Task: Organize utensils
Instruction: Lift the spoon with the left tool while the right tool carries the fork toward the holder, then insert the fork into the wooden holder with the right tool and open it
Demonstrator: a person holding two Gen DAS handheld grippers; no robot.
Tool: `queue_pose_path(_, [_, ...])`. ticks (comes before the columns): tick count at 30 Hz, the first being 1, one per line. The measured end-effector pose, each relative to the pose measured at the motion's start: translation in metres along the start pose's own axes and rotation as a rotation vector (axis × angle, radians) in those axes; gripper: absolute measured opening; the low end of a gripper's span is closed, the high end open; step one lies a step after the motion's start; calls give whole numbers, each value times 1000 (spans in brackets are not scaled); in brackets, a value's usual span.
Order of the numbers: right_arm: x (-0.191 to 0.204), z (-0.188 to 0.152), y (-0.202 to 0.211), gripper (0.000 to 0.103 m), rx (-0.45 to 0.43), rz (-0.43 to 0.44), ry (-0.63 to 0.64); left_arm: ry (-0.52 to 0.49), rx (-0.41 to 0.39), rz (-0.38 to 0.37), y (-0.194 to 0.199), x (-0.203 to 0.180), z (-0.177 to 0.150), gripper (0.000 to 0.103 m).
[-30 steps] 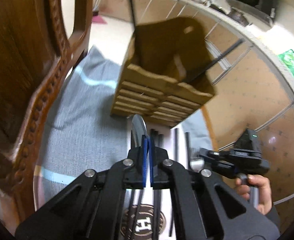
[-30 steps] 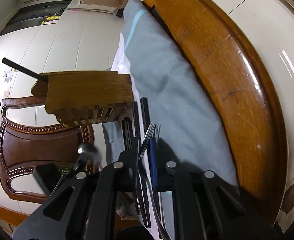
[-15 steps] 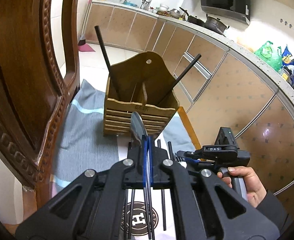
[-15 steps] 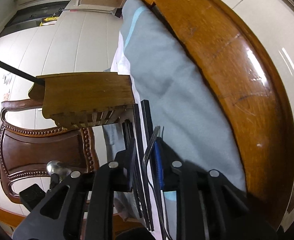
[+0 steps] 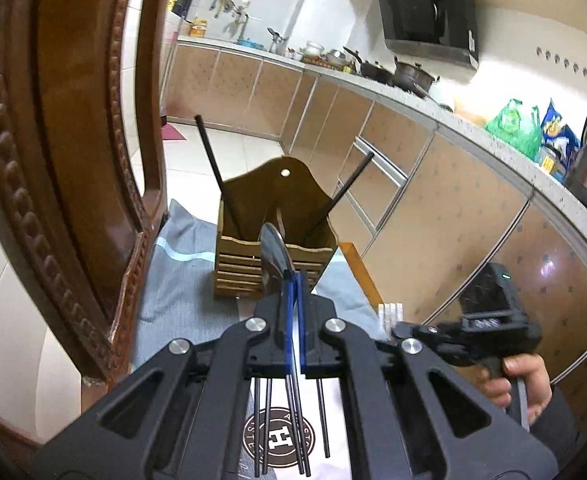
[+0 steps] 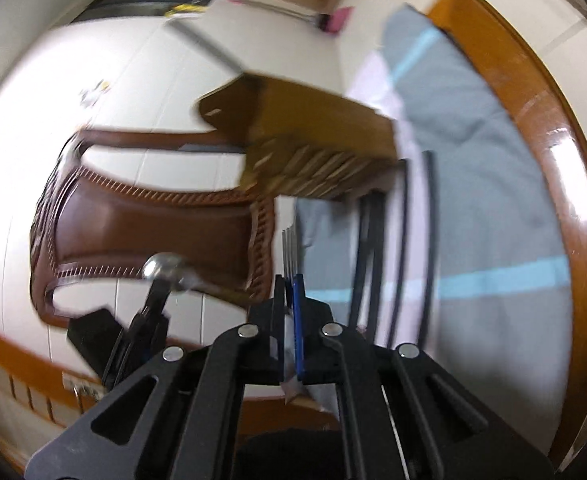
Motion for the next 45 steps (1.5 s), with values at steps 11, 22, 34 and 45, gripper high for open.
queue_pose_path(11, [69, -48, 39, 2, -267, -256, 393, -14, -84, 13, 42, -9, -10, 1])
queue_pose_path(22, [122, -86, 53, 2, -517, -410, 608, -59, -91, 54, 50, -15, -22, 2])
queue_pose_path(34, [145, -66, 60, 2, -512, -347, 527, -54, -86, 40, 45, -11, -18, 2])
queue_pose_path(45, [217, 31, 44, 2, -687, -310, 510, -9, -98, 41, 42, 5, -12, 2])
Point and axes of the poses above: each gripper's, at about its wrist camera, not at the fingertips, and y roughly against the way its jaws point, x to its left, z to its top, the point moved 5 cm from there along -y, roughly the way its jaws point, and after that the axes turned 9 degrees about -z, right-handed, at the moved point
